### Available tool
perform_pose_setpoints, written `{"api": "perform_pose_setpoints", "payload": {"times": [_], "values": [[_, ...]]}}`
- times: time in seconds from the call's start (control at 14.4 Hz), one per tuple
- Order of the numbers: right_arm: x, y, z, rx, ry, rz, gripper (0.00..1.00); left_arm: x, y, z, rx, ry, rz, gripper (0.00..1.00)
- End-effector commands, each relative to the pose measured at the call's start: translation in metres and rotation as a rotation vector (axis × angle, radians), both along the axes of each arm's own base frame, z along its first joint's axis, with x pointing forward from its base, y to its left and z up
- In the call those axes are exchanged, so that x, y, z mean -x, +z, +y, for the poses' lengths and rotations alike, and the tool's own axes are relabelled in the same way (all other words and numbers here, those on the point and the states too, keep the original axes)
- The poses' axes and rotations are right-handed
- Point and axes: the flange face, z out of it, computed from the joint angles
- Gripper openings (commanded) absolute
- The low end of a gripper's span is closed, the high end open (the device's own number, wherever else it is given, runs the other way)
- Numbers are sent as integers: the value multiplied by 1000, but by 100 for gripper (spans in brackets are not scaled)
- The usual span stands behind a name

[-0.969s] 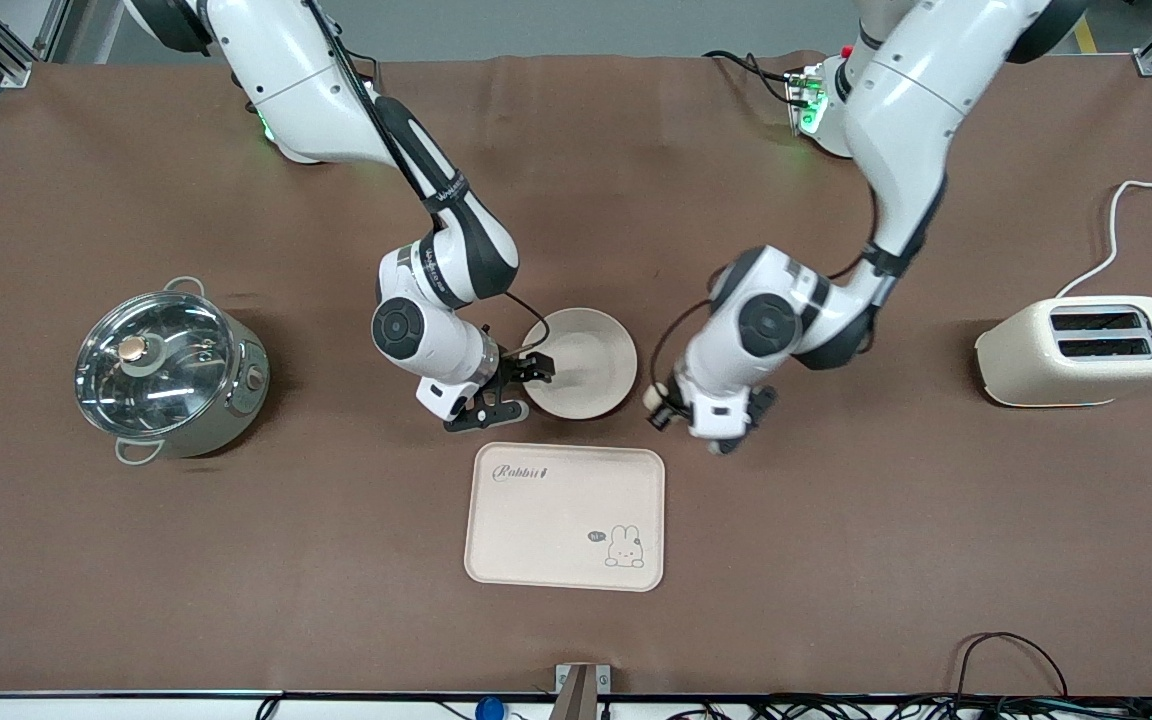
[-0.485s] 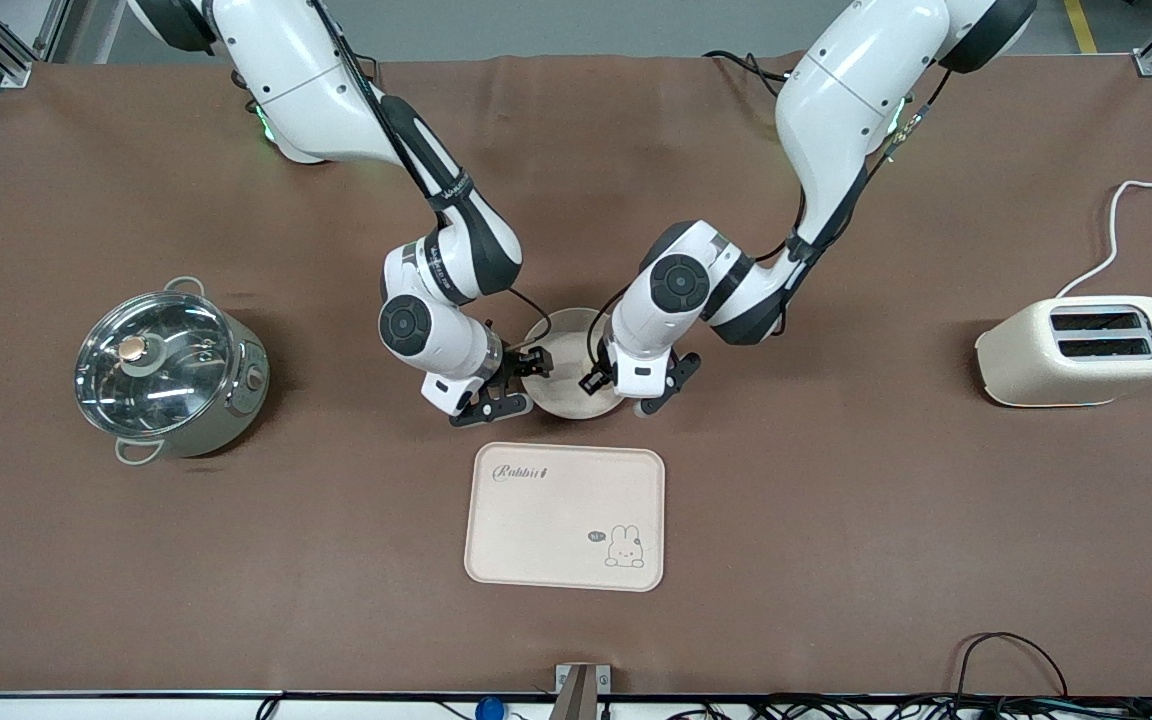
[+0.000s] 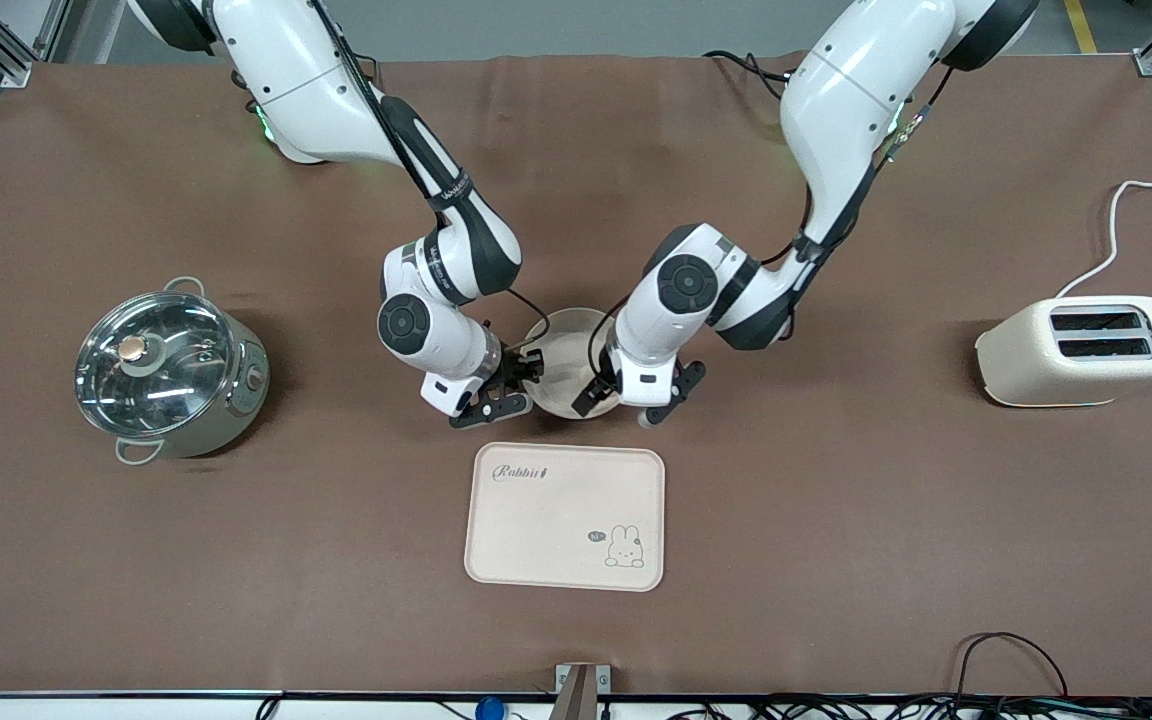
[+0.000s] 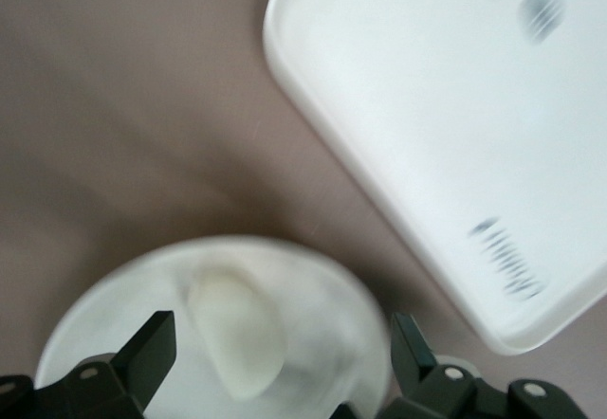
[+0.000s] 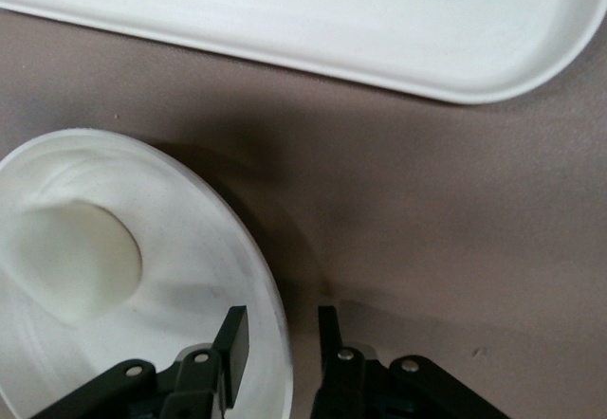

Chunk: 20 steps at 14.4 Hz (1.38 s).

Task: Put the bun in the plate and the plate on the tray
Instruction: 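Lower the bun onto the plate and open the left gripper, then lift the plate with the right gripper while the left gripper withdraws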

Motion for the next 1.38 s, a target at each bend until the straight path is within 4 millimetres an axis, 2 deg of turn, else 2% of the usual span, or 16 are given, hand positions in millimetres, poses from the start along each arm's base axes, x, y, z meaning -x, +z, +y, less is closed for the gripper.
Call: {"api": "perform_pose_setpoints", "payload": {"times": [0.0, 0.07, 0.14, 0.28, 0.42, 0.55, 0.62, 0.76, 0.9, 1.04, 1.25, 1.32], "values": [[5, 0, -5, 34, 45, -49, 12, -37, 96, 42, -147, -6, -87, 100], [5, 0, -5, 37, 49, -51, 4, -53, 122, 68, -206, -4, -91, 100], [5, 0, -6, 36, 48, -48, 0, -61, 151, 92, -290, -74, -86, 100], [2, 0, -10, 33, 62, -57, 0, -59, 196, 123, -396, -252, -76, 100], [0, 7, -10, 27, 66, -61, 0, -67, 256, 192, -427, -345, -101, 100], [-2, 17, -7, 12, 55, -67, 0, -52, 301, 231, -459, -429, -70, 100], [-5, 30, -5, -2, 49, -84, 0, -47, 322, 256, -442, -470, -69, 100], [-13, 43, -1, -32, 12, -92, 0, -34, 358, 294, -395, -545, -70, 100], [-27, 59, -3, -110, -113, -72, 0, -12, 389, 324, -348, -582, -55, 100], [-45, 80, 6, -152, -131, -114, 0, 7, 413, 357, -343, -629, -48, 100], [-74, 77, 14, -166, -210, -118, 0, 31, 432, 400, -297, -716, -19, 100], [-87, 76, 10, -171, -228, -126, 0, 38, 433, 402, -275, -736, 2, 100]]}}
